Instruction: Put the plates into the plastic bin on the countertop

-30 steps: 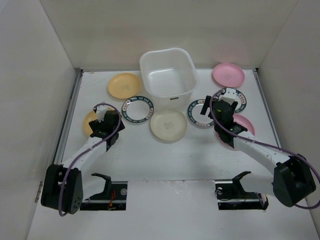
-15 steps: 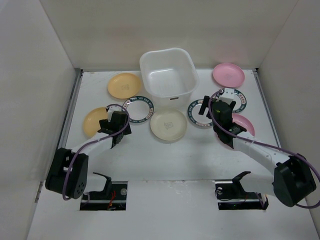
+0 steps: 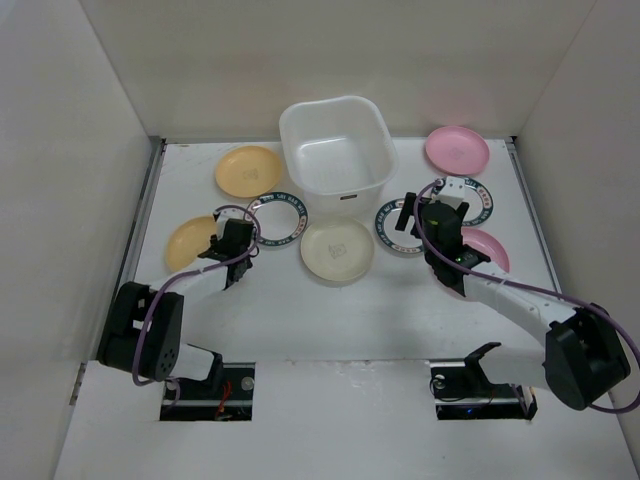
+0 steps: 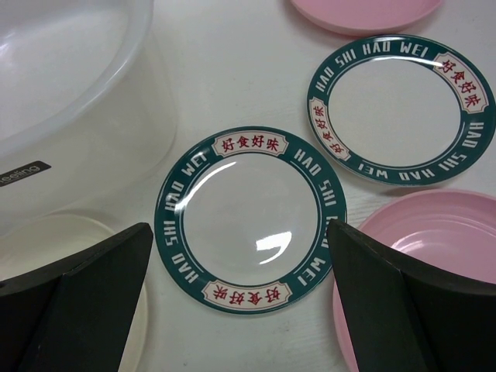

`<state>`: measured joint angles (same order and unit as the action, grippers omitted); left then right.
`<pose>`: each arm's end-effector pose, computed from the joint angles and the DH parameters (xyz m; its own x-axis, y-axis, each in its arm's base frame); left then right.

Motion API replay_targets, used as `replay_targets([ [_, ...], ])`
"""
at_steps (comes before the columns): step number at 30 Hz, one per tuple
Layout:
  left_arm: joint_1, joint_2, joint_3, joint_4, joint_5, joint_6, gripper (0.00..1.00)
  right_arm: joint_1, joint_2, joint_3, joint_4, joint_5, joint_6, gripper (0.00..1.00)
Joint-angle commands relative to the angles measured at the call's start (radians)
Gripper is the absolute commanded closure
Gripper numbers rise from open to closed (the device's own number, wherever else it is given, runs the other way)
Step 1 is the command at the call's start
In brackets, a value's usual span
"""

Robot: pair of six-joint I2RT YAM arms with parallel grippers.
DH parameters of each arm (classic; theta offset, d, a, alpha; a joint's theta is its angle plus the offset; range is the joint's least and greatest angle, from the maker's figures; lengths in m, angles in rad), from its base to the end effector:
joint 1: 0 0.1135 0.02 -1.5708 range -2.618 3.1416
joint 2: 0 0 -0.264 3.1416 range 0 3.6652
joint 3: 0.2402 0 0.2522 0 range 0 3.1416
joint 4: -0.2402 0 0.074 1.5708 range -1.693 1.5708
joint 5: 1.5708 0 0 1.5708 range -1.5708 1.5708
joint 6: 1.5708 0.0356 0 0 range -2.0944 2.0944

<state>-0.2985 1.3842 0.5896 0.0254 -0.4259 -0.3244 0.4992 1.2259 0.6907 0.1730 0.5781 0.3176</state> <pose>0.2547 -0.0630 0.1661 -0.6251 -0.1114 -0.7726 -0.2269 0.9729 0.0434 0.2456 0.1118 0.2518 -0.2806 0.1449 -0.9488 0.1425 0.9839 0.1081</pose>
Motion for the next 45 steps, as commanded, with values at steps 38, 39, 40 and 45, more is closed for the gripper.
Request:
replay_targets([
  [38,-0.311,0.383,1.191,-0.317,0.130,0.550,0.96,0.068,-0.056,-0.010,0.020,0.005,0.095,0.00],
  [39,-0.313,0.429,1.254,-0.329,0.172,0.568,0.96,0.071,-0.046,-0.011,0.019,0.000,0.101,0.00],
  [40,-0.317,0.467,1.306,-0.337,0.212,0.590,0.96,0.074,-0.037,-0.013,0.014,-0.001,0.106,0.00],
  [45,-0.340,0.602,1.441,-0.338,0.354,0.741,0.95,0.089,-0.011,-0.016,-0.010,-0.003,0.110,0.00],
])
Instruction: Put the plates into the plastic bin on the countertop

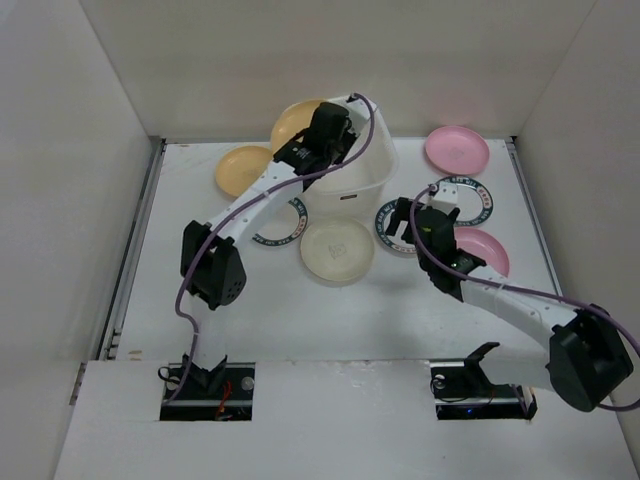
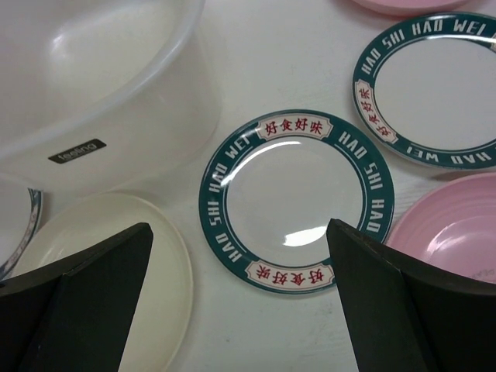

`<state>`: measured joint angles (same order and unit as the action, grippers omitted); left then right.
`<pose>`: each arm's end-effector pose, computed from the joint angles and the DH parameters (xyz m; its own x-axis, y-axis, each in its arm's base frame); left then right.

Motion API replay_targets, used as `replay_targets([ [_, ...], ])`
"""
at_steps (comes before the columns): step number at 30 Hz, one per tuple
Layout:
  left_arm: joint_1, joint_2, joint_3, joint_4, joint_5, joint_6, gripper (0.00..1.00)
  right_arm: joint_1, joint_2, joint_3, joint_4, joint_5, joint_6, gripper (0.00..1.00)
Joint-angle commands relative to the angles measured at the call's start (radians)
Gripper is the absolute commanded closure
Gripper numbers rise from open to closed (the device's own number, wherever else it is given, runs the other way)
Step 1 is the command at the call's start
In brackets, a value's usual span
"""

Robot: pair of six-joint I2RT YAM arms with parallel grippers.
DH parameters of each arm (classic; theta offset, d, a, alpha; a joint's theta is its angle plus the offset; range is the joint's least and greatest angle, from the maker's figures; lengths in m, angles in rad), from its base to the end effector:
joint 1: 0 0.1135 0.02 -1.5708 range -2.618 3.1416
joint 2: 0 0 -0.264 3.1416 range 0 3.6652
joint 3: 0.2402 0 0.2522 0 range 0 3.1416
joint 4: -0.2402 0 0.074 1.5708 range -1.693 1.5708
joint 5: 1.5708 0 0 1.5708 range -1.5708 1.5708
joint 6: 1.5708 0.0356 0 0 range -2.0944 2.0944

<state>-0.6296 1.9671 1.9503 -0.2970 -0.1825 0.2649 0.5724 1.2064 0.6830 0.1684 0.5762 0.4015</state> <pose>0.3849 -0.2724 0.3793 -0.1257 0.4101 -0.9033 0.4895 0.8176 0.3031 0.2336 0.1275 0.2536 -0.2786 0.2103 -0.9371 0.0914 0.9771 0.1921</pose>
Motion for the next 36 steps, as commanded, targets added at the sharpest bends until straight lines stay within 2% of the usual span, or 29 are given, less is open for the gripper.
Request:
replay_targets([
  [1,-0.008,0.051,0.107,-0.013,0.138,0.172,0.94,0.019,0.007,-0.011,-0.006,-0.001,0.033,0.00],
  [8,0.043,0.231,0.234,0.016,0.359,0.269,0.94,0.040,0.048,-0.020,0.003,-0.099,0.092,0.00],
  [12,0.070,0.334,0.317,-0.001,0.391,0.303,0.93,0.040,0.077,-0.020,0.005,-0.114,0.095,0.00],
  [17,0.112,0.410,0.329,0.024,0.462,0.295,0.90,0.045,0.128,-0.004,0.006,-0.128,0.099,0.00],
  [22,0.124,0.440,0.319,0.038,0.483,0.292,0.81,0.048,0.171,0.015,0.006,-0.133,0.099,0.00],
  [25,0.120,0.429,0.291,0.067,0.485,0.287,0.70,0.048,0.174,0.026,-0.004,-0.134,0.099,0.00],
  [28,0.103,0.368,0.242,0.116,0.468,0.272,0.42,0.048,0.145,0.042,-0.035,-0.121,0.080,0.00],
  [30,0.086,0.287,0.184,0.180,0.437,0.249,0.20,0.047,0.116,0.068,-0.094,-0.107,0.063,0.00],
  [32,0.068,0.198,0.119,0.244,0.399,0.223,0.10,0.036,0.075,0.096,-0.168,-0.073,0.047,0.00],
  [33,0.057,0.143,0.081,0.277,0.375,0.209,0.00,0.033,0.047,0.105,-0.202,-0.052,0.036,0.00],
  [36,0.026,-0.011,-0.023,0.344,0.267,0.162,0.00,0.025,-0.039,0.124,-0.305,0.013,0.011,0.00],
])
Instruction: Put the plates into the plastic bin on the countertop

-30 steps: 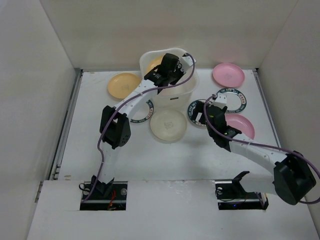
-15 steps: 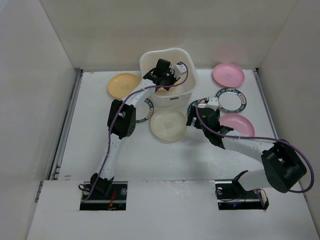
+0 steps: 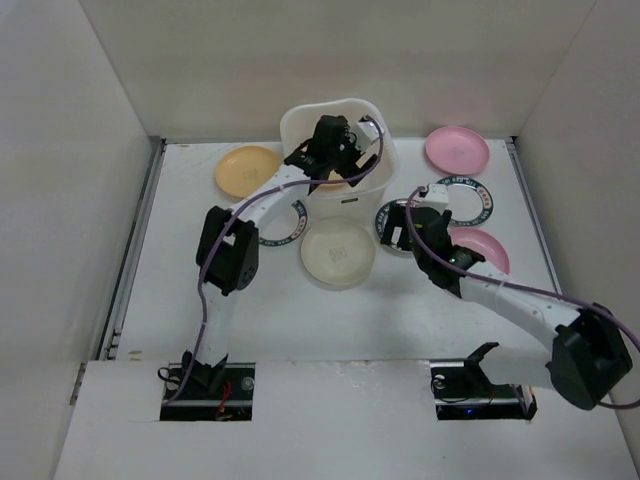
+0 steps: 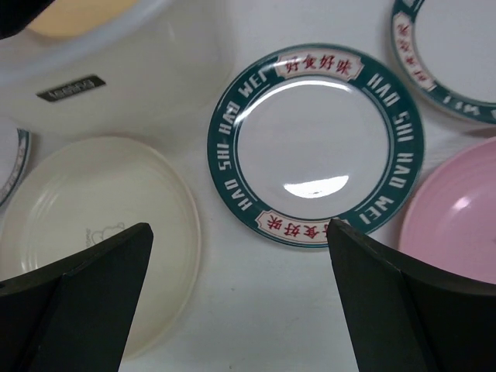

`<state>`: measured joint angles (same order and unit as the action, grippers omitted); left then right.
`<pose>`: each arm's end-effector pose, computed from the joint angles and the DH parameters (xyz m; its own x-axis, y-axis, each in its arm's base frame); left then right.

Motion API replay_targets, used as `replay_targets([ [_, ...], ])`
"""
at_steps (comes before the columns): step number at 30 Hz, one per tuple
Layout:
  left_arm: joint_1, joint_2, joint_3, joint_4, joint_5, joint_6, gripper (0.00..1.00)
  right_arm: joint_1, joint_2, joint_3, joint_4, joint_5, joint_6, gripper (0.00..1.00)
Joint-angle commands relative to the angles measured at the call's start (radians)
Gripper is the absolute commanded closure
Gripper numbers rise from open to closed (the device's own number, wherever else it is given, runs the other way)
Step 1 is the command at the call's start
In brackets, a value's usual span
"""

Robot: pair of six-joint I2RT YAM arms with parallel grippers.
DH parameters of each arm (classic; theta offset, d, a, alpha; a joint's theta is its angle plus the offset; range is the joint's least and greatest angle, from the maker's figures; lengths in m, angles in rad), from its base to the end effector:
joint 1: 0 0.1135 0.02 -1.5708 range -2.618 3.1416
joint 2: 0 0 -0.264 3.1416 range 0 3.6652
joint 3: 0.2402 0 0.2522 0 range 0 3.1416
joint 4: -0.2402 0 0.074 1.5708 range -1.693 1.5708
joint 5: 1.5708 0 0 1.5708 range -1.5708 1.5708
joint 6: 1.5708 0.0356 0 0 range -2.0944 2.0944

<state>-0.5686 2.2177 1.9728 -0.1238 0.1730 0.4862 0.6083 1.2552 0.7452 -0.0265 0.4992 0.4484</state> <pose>0.4459 -0.2922 0.2837 0.0426 0.5190 -0.8537 0.7305 0.5668 0.3810 0.2326 0.1412 0.2434 -0.4491 0.1511 -0.8806 0.0340 0.9878 0.1521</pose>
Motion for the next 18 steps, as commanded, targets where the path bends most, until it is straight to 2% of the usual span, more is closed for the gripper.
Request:
replay_targets([
  [1,-0.044,-0.301,-0.075,0.185,-0.131,-0.079,0.00,-0.020,-0.106,0.068,-0.156,0.108,-0.030,0.00],
  [5,-0.089,-0.505,-0.253,0.220,-0.410,-0.227,0.00,-0.092,-0.111,0.101,-0.326,0.139,-0.002,0.00],
  [11,-0.155,-0.809,-0.653,0.202,-0.801,-0.394,0.00,-0.184,-0.024,0.096,-0.400,0.154,0.035,0.06],
  [15,-0.164,-0.985,-0.930,0.202,-0.898,-0.506,0.00,-0.207,0.036,0.045,-0.365,0.168,0.049,0.13],
  [18,-0.129,-1.108,-1.106,0.199,-0.899,-0.610,0.00,-0.209,0.081,0.010,-0.340,0.156,0.076,0.19],
])
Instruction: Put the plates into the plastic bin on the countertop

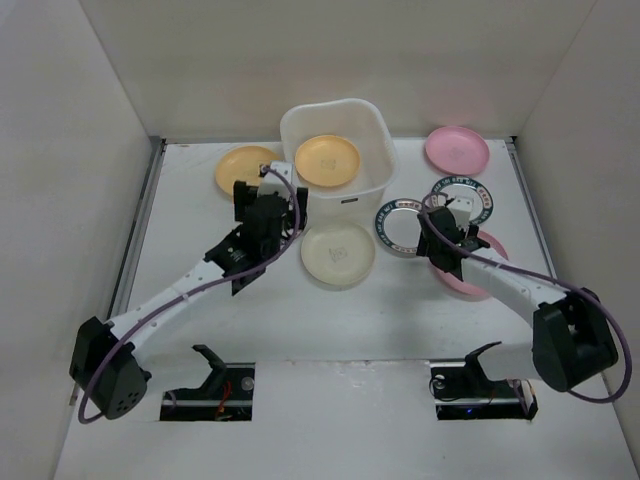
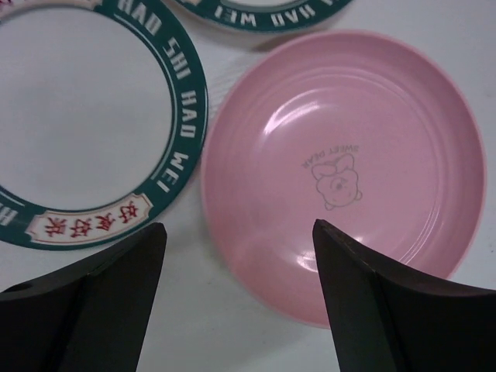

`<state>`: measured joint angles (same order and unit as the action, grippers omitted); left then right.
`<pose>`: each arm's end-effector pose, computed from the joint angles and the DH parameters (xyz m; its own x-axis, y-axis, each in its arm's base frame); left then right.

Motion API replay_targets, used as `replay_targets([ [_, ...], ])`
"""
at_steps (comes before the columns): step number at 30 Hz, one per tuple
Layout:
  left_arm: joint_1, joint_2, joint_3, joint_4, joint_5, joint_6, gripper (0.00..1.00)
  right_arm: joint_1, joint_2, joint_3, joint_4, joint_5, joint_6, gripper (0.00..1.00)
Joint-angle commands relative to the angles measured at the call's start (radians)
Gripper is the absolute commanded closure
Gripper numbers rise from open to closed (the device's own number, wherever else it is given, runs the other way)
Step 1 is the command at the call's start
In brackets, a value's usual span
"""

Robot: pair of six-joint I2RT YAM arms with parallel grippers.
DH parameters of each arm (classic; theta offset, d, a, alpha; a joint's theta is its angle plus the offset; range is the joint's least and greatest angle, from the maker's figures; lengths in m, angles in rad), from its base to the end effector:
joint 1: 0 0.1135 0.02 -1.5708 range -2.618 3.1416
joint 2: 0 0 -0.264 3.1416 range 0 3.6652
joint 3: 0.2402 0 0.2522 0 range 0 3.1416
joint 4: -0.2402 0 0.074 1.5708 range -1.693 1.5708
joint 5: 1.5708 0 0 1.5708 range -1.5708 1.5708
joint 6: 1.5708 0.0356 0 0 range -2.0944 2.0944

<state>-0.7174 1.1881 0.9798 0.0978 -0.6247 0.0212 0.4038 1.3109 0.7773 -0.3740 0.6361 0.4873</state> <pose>0.2215 -0.1656 0.3551 -0.0810 0.0935 -0.9923 0.0970 0.9916 0.0856 0.2444 0.0814 0.2148 -0.6308 0.1401 -0.7632 0.3572 0.9256 -0.1254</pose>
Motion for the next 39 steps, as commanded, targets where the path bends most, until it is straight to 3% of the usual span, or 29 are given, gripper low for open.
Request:
replay_targets([
  [1,0.031,-0.100,-0.143,-0.026,-0.093,-0.162,0.00,-0.001,0.045,-0.026,0.006,0.016,0.043,0.20],
  [7,0.055,-0.186,-0.274,-0.079,-0.066,-0.202,0.00,0.017,0.106,-0.032,-0.039,0.022,0.091,0.27],
  [18,0.100,-0.208,-0.375,0.000,-0.035,-0.201,0.00,0.019,0.203,-0.015,-0.077,0.027,0.089,0.41],
  [20,0.094,-0.205,-0.380,0.002,-0.035,-0.201,0.00,0.019,0.231,-0.012,-0.072,0.039,0.089,0.46],
  [25,0.079,-0.220,-0.391,0.002,-0.035,-0.202,0.00,0.022,0.266,0.000,-0.075,0.060,0.096,0.70],
  [27,0.075,-0.229,-0.395,0.002,-0.035,-0.202,0.00,0.022,0.242,-0.007,-0.075,0.068,0.103,0.81],
  [30,0.074,-0.237,-0.398,0.003,-0.040,-0.202,0.00,0.029,0.171,-0.013,-0.098,0.073,0.106,0.90],
  [35,0.072,-0.240,-0.402,0.003,-0.043,-0.202,0.00,0.059,-0.023,0.054,-0.238,0.128,0.114,0.95],
  [39,0.074,-0.239,-0.402,0.002,-0.043,-0.201,0.00,0.092,-0.154,0.215,-0.310,0.131,0.059,0.97],
])
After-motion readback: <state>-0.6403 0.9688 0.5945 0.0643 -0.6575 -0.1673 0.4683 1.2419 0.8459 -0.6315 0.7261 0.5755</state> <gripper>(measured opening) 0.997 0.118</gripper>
